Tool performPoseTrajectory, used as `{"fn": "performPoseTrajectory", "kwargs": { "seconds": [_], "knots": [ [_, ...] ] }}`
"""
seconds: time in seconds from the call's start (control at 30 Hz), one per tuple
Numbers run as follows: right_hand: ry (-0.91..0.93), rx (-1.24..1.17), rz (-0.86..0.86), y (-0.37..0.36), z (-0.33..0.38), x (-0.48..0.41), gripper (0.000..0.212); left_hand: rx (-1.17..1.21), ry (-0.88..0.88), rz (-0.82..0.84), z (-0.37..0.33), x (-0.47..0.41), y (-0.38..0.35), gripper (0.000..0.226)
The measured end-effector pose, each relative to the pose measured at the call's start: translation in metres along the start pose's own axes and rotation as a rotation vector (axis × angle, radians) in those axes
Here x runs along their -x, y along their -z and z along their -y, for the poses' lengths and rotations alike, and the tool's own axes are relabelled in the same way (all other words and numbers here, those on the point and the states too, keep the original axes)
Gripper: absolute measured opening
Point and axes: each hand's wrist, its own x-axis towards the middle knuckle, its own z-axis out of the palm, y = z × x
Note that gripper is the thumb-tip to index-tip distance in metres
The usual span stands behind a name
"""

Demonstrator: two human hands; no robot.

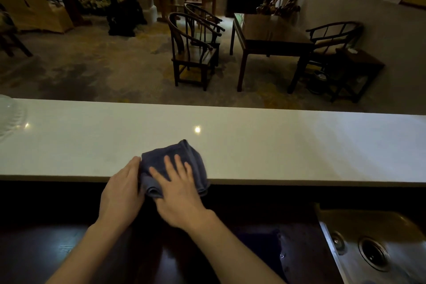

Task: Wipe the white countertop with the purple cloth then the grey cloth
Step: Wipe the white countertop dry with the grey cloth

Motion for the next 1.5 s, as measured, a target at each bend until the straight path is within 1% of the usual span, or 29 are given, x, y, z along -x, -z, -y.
{"fn": "performPoseTrajectory", "kwargs": {
  "seconds": [0.2, 0.3, 0.4, 0.5, 0.6, 0.8, 0.87, 0.97, 1.1, 1.33, 1.5],
  "knots": [
    [0.045, 0.106, 0.019, -0.002, -0.005, -0.017, 0.069, 0.029, 0.031, -0.023, -0.006, 0.0, 0.002, 0.058],
    [0.02, 0.129, 0.052, 0.001, -0.006, -0.036, 0.069, 0.011, 0.019, -0.023, -0.007, 0.0, 0.0, 0.057],
    [-0.011, 0.134, 0.096, 0.007, -0.008, -0.06, 0.07, -0.045, 0.003, 0.004, -0.006, -0.002, -0.001, 0.06],
    [-0.035, 0.157, 0.123, 0.012, -0.013, -0.083, 0.069, -0.072, -0.019, -0.007, -0.003, -0.001, -0.003, 0.063],
    [-0.062, 0.172, 0.106, 0.015, -0.019, -0.102, 0.067, -0.119, -0.06, -0.052, -0.002, -0.001, -0.004, 0.049],
    [-0.123, 0.202, 0.075, 0.024, -0.046, -0.122, 0.061, -0.183, -0.06, 0.003, 0.001, -0.004, -0.003, 0.046],
    [-0.142, 0.21, 0.05, 0.029, -0.058, -0.121, 0.06, -0.187, -0.058, -0.001, 0.001, -0.005, -0.003, 0.042],
    [-0.199, 0.23, 0.021, 0.04, -0.078, -0.116, 0.059, -0.177, -0.04, 0.004, 0.0, -0.005, -0.003, 0.045],
    [-0.298, 0.264, 0.006, 0.062, -0.114, -0.104, 0.058, -0.175, -0.033, -0.001, -0.001, -0.004, -0.002, 0.045],
    [-0.491, 0.311, -0.075, 0.097, -0.181, -0.068, 0.054, -0.181, -0.049, -0.022, 0.0, -0.003, -0.004, 0.044],
    [-0.604, 0.306, -0.086, 0.117, -0.211, -0.041, 0.056, -0.197, -0.073, -0.036, 0.002, -0.004, -0.006, 0.043]
  ]
}}
